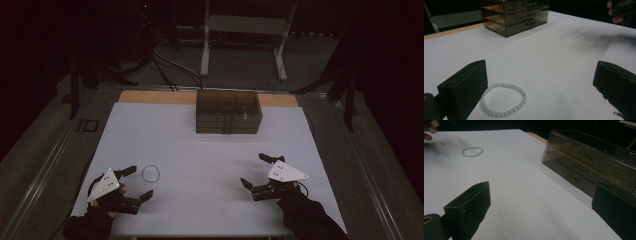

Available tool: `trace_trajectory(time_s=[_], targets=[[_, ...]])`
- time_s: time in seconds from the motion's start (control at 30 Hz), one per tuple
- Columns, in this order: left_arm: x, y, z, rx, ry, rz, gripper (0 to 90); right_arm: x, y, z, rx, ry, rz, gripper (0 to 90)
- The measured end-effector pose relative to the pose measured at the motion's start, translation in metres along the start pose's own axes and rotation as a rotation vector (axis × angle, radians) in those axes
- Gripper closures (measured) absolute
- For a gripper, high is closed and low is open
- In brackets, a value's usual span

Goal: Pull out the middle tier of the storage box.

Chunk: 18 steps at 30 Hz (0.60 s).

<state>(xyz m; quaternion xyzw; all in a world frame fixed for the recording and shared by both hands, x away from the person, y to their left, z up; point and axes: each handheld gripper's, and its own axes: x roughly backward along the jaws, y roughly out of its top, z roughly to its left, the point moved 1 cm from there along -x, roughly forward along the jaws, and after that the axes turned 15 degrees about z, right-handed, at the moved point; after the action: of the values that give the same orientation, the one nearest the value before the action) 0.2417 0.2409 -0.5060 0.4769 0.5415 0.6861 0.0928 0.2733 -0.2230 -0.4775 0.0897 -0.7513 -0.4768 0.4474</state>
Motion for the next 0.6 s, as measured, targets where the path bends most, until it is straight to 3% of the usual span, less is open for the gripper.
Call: trace_trajectory(time_s=[0.3,0.6], targets=[[0.001,-0.001,0.002,0.005,0.0,-0.011,1.1,-0.011,0.003,-0.013,0.001,-0.013,-0.004,2.6],[0.001,-0.001,0.001,0.002,0.001,-0.011,1.1,-0.017,0.016,-0.024,0.04,-0.031,0.003,2.7]])
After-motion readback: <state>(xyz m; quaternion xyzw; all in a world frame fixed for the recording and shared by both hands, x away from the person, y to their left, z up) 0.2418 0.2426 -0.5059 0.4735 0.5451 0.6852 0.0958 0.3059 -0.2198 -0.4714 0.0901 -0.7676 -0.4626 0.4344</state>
